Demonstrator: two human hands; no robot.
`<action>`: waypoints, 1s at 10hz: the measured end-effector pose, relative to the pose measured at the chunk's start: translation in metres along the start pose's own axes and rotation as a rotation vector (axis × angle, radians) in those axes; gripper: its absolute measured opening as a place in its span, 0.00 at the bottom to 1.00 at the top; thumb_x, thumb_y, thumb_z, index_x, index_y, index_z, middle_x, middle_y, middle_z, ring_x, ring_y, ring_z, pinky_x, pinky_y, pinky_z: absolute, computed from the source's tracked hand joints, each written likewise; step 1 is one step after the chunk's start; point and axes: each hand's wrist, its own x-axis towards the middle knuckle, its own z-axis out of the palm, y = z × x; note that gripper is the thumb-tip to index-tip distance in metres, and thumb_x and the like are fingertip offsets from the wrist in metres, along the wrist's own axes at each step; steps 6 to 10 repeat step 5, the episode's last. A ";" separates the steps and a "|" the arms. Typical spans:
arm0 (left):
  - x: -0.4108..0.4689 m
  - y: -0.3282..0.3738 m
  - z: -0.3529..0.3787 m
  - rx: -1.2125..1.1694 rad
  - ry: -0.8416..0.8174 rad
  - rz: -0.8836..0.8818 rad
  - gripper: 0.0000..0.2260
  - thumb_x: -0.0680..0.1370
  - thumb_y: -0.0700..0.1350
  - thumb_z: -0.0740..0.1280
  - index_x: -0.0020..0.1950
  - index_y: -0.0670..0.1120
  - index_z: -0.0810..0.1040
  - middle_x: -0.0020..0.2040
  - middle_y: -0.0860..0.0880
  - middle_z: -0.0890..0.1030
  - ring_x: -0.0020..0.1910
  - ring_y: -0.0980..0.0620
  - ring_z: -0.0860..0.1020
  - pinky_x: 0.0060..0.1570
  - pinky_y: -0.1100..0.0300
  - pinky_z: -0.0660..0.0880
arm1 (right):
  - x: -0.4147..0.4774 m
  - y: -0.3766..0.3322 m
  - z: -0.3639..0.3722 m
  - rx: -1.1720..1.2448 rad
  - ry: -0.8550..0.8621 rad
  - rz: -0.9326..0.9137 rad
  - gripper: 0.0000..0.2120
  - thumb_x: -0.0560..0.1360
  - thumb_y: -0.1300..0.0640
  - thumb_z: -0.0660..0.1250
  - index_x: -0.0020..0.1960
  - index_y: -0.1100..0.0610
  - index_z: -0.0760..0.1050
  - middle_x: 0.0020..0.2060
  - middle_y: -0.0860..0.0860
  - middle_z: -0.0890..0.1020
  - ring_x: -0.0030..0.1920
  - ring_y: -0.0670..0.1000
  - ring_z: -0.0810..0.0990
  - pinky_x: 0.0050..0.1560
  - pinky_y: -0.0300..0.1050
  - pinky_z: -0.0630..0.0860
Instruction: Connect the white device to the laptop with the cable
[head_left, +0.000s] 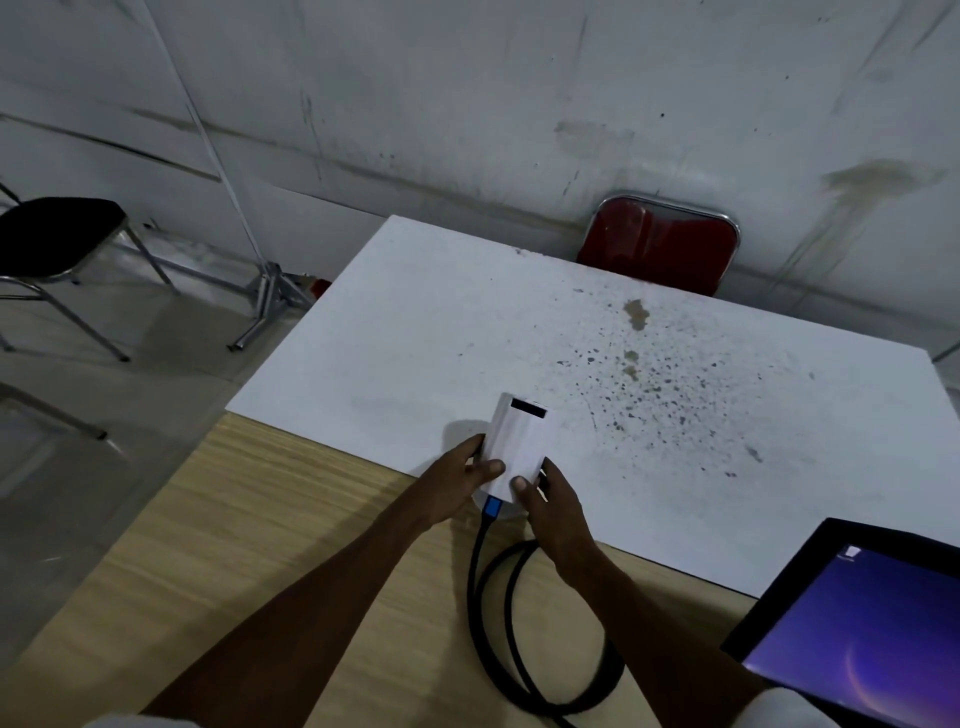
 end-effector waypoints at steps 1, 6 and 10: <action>-0.003 0.004 0.003 -0.042 -0.001 -0.014 0.25 0.78 0.55 0.67 0.73 0.49 0.66 0.66 0.46 0.76 0.60 0.49 0.78 0.61 0.47 0.78 | 0.000 -0.001 -0.001 -0.014 -0.013 0.028 0.16 0.78 0.52 0.65 0.65 0.49 0.71 0.57 0.45 0.79 0.56 0.43 0.77 0.58 0.48 0.78; -0.016 0.007 0.010 0.049 0.093 -0.100 0.33 0.78 0.61 0.63 0.78 0.50 0.56 0.77 0.48 0.64 0.72 0.47 0.68 0.69 0.49 0.70 | -0.006 -0.009 -0.008 -0.089 -0.074 0.198 0.41 0.70 0.32 0.64 0.74 0.52 0.59 0.73 0.56 0.68 0.71 0.58 0.68 0.69 0.58 0.69; -0.016 0.007 0.010 0.049 0.093 -0.100 0.33 0.78 0.61 0.63 0.78 0.50 0.56 0.77 0.48 0.64 0.72 0.47 0.68 0.69 0.49 0.70 | -0.006 -0.009 -0.008 -0.089 -0.074 0.198 0.41 0.70 0.32 0.64 0.74 0.52 0.59 0.73 0.56 0.68 0.71 0.58 0.68 0.69 0.58 0.69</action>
